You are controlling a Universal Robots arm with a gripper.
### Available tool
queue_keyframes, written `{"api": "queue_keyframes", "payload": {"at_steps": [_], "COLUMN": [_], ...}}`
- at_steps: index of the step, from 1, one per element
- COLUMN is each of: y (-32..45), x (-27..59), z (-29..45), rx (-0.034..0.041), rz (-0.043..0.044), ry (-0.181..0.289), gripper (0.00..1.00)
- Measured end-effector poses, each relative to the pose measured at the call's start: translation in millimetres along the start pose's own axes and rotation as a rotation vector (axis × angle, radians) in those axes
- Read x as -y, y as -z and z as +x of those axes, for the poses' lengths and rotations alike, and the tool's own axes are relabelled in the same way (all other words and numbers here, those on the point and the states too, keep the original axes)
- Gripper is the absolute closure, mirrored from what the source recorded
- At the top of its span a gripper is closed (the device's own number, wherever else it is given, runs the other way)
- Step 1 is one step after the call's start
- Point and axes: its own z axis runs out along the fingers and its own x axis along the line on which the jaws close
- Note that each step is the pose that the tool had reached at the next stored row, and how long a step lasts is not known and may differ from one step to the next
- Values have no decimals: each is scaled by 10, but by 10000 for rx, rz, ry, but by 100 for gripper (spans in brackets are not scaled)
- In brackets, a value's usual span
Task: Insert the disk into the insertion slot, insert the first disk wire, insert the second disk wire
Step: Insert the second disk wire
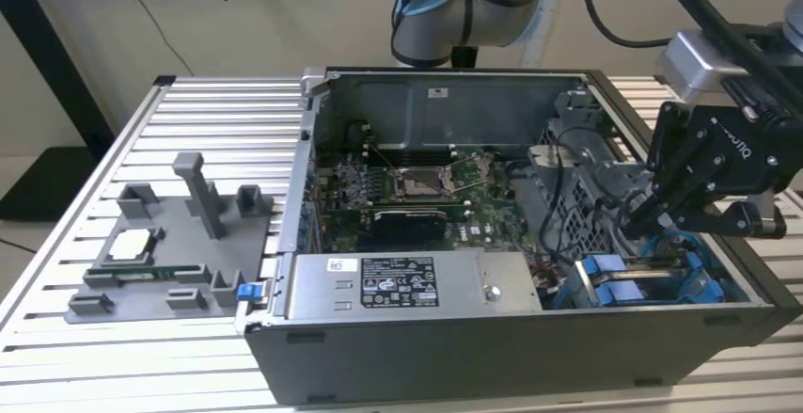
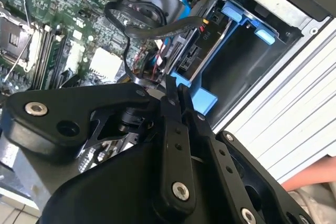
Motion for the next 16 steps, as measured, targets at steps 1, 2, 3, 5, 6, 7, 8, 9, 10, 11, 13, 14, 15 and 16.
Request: {"api": "queue_keyframes", "payload": {"at_steps": [1,2,3,5,6,7,8,9,10,11,13,14,15,16], "y": [-9,-17,-24,-33,-33,-33,-33,-34,-35,-35,-38,-43,-50,-57], "x": [-2,-4,-7,-8,-8,-8,-9,-9,-9,-8,-8,-8,-10,-12], "z": [2,3,5,6,6,7,7,7,7,7,7,8,9,10], "rx": [1,0,0,2,1,0,0,1,1,1,2,5,5,4], "rz": [9,20,30,37,38,38,39,39,39,39,39,42,54,73], "ry": [-1,-1,-1,1,1,1,0,0,-1,0,0,1,2,3], "gripper": [100,100,100,100,100,100,100,100,100,100,100,100,100,100]}}
